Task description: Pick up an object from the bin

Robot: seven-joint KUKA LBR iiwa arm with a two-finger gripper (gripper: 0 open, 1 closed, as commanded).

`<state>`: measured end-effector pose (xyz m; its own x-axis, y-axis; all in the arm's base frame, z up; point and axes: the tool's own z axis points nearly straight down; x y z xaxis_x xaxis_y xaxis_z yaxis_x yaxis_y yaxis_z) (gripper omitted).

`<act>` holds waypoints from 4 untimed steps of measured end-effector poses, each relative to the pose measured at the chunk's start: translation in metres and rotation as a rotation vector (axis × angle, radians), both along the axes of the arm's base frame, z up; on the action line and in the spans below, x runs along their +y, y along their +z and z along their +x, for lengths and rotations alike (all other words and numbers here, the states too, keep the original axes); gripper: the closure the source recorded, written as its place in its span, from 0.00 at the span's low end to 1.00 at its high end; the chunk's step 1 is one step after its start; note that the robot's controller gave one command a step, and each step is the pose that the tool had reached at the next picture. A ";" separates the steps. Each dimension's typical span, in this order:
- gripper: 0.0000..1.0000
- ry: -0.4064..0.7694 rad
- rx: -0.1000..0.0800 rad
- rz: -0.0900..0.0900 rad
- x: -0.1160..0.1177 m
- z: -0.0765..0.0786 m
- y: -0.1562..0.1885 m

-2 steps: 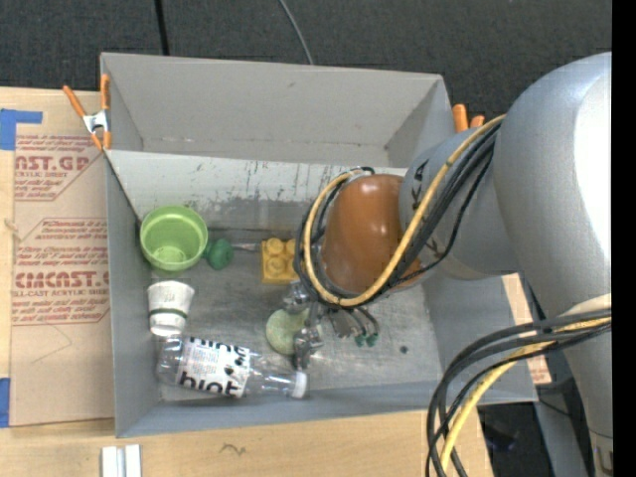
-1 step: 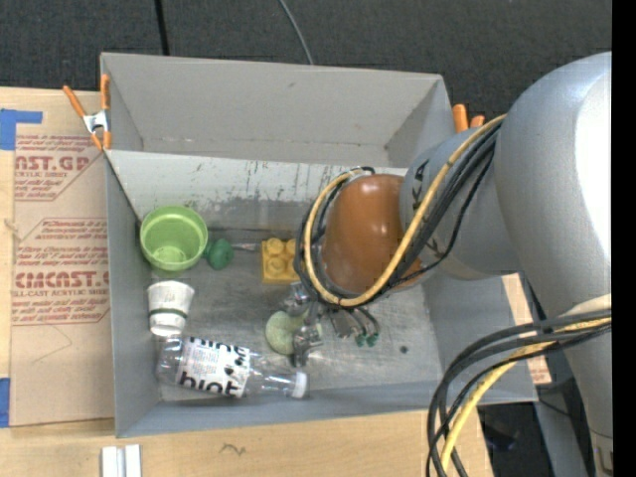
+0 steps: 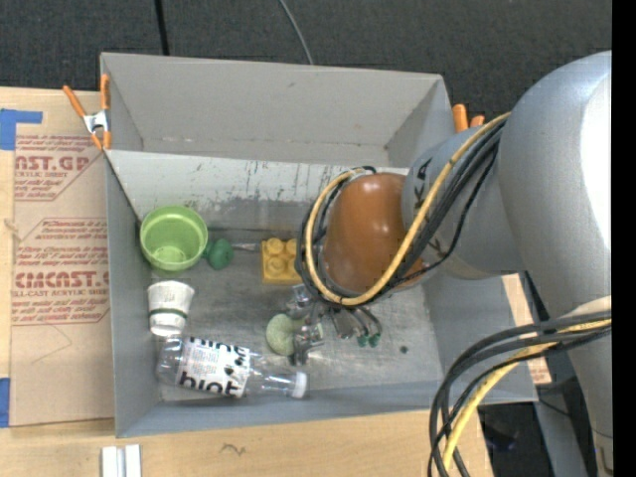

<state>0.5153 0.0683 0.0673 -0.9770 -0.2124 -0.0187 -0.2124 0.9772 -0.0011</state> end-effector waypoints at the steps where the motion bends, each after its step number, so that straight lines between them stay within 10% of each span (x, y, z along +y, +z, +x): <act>1: 1.00 0.000 0.011 -0.002 0.000 -0.002 0.016; 4: 1.00 0.000 0.018 -0.003 0.000 -0.001 0.046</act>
Offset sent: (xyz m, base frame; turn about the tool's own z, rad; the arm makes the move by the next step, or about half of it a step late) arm -0.0001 -0.0002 0.0048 0.0000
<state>0.5141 0.0685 0.1135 -0.9771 -0.2126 -0.0004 -0.2126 0.9771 -0.0002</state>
